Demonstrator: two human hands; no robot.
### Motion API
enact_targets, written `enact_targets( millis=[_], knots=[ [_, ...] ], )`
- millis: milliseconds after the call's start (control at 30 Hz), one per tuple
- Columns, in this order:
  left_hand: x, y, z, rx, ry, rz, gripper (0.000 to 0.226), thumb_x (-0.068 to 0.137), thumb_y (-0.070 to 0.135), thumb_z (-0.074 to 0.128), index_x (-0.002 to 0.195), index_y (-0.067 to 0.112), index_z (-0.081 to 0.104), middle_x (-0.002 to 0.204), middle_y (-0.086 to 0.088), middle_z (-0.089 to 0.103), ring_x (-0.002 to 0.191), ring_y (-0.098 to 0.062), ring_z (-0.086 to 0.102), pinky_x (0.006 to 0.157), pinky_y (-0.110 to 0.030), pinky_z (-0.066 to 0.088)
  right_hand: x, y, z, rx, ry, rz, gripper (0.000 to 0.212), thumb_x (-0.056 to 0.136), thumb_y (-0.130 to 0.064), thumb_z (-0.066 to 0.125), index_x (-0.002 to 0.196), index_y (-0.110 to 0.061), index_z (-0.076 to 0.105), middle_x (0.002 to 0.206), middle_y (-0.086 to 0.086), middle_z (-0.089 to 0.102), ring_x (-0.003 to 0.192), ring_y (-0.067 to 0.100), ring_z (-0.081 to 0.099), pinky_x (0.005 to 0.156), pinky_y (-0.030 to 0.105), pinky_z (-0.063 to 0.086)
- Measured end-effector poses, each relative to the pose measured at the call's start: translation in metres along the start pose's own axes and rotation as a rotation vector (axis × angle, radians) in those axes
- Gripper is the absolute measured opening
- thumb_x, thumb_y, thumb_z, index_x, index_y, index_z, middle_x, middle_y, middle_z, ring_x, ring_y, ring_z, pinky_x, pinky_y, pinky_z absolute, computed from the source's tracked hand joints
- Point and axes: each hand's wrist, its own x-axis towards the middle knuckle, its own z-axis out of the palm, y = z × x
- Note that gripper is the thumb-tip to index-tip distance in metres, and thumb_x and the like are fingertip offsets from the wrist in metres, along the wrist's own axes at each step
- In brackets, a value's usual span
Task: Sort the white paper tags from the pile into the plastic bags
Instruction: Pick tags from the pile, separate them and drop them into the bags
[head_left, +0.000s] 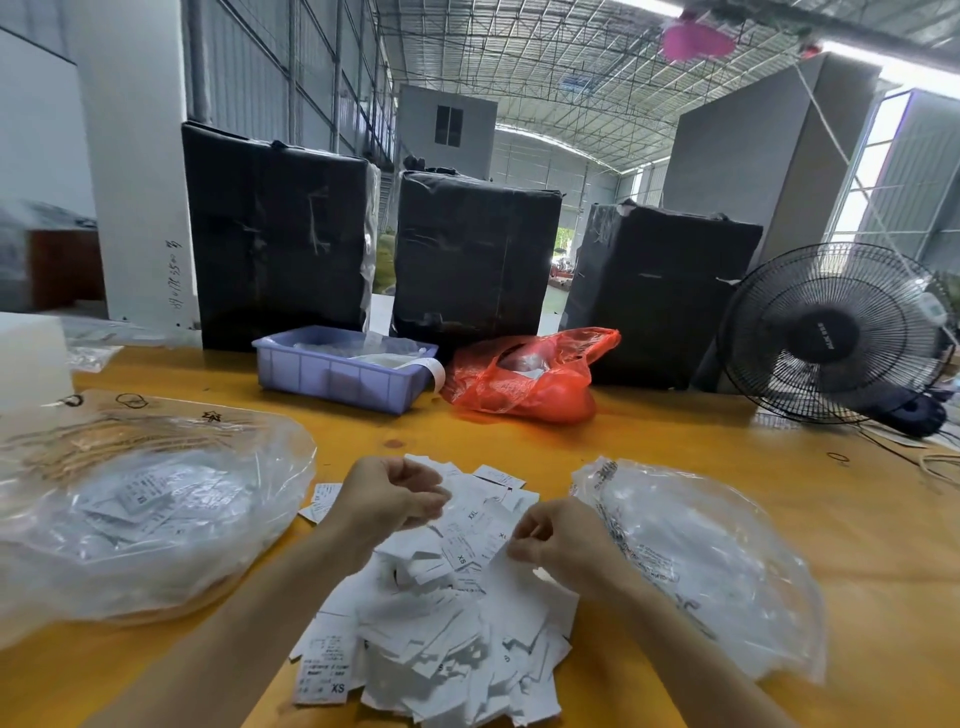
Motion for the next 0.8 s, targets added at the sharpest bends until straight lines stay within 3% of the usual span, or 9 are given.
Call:
enact_targets(
  millis=[100,233,300,367,433,533,633,700,800],
  knots=[
    [-0.001,0.000,0.001,-0.020,-0.021,-0.024,0.018,0.079,-0.015,0.065,0.086,0.002,0.064,0.078,-0.012,0.073,0.064,-0.017,0.068,0.053,-0.018,0.054,-0.001,0.000,-0.002,0.206,0.081,-0.001,0.006,0.084,-0.015,0.070,0.079,-0.013,0.071,0.069,-0.004,0.064,0.060,0.006,0.056,0.055,0.018,0.042],
    [0.000,-0.002,0.001,-0.065,0.021,-0.001,0.002,0.082,0.003,0.070,0.082,0.002,0.068,0.072,-0.009,0.072,0.056,-0.011,0.067,0.050,-0.016,0.051,-0.003,-0.004,-0.002,0.452,0.225,-0.144,0.017,0.088,-0.001,0.063,0.076,-0.013,0.063,0.055,0.004,0.065,0.044,0.014,0.061,0.043,0.021,0.045],
    [0.001,-0.002,0.001,-0.093,0.040,0.003,0.005,0.083,0.007,0.069,0.082,0.001,0.068,0.068,-0.007,0.072,0.054,-0.011,0.066,0.049,-0.017,0.051,-0.003,-0.006,-0.001,0.536,0.215,-0.216,0.021,0.083,0.008,0.063,0.075,-0.011,0.066,0.067,0.011,0.070,0.061,0.021,0.069,0.057,0.027,0.056],
    [0.002,-0.002,0.000,-0.125,0.041,-0.006,0.007,0.083,0.005,0.068,0.084,-0.001,0.068,0.069,-0.010,0.073,0.054,-0.013,0.068,0.050,-0.018,0.053,-0.004,-0.007,0.001,0.581,0.208,-0.297,0.032,0.076,0.019,0.062,0.069,-0.011,0.069,0.085,0.012,0.071,0.085,0.018,0.070,0.077,0.029,0.057],
    [0.001,-0.001,0.000,-0.140,0.028,-0.026,0.008,0.083,0.004,0.068,0.086,-0.003,0.067,0.073,-0.013,0.073,0.058,-0.016,0.070,0.050,-0.019,0.054,-0.004,-0.008,0.002,0.634,0.204,-0.343,0.038,0.074,0.022,0.062,0.063,-0.013,0.071,0.097,0.008,0.069,0.097,0.015,0.067,0.081,0.028,0.056],
    [0.001,0.000,0.000,-0.168,0.011,-0.045,0.010,0.081,0.000,0.068,0.088,-0.006,0.065,0.077,-0.017,0.073,0.061,-0.021,0.071,0.052,-0.021,0.055,-0.004,-0.009,0.002,0.660,0.216,-0.344,0.037,0.074,0.027,0.058,0.062,-0.007,0.070,0.084,0.000,0.073,0.086,0.008,0.069,0.073,0.021,0.055],
    [0.000,0.000,0.000,-0.203,0.003,-0.051,0.008,0.077,-0.005,0.070,0.083,-0.005,0.065,0.075,-0.018,0.073,0.062,-0.024,0.071,0.054,-0.023,0.057,-0.006,-0.010,0.001,0.564,0.253,-0.320,0.041,0.075,0.025,0.053,0.068,-0.011,0.073,0.077,-0.006,0.072,0.077,0.003,0.068,0.069,0.015,0.053],
    [0.000,0.000,0.001,-0.212,0.005,-0.052,0.010,0.074,-0.007,0.071,0.082,-0.005,0.065,0.073,-0.017,0.072,0.061,-0.025,0.071,0.055,-0.023,0.058,-0.007,-0.011,0.000,0.572,0.231,-0.281,0.038,0.079,0.019,0.053,0.073,-0.013,0.074,0.083,-0.004,0.071,0.078,0.006,0.067,0.069,0.017,0.053],
    [0.000,0.000,0.002,-0.225,0.001,-0.059,0.013,0.072,-0.007,0.073,0.081,-0.004,0.065,0.072,-0.016,0.071,0.062,-0.025,0.071,0.054,-0.023,0.057,-0.008,-0.014,-0.001,0.652,0.214,-0.212,0.017,0.080,0.004,0.068,0.078,-0.012,0.073,0.083,0.006,0.072,0.074,0.013,0.068,0.067,0.022,0.055]
  ],
)
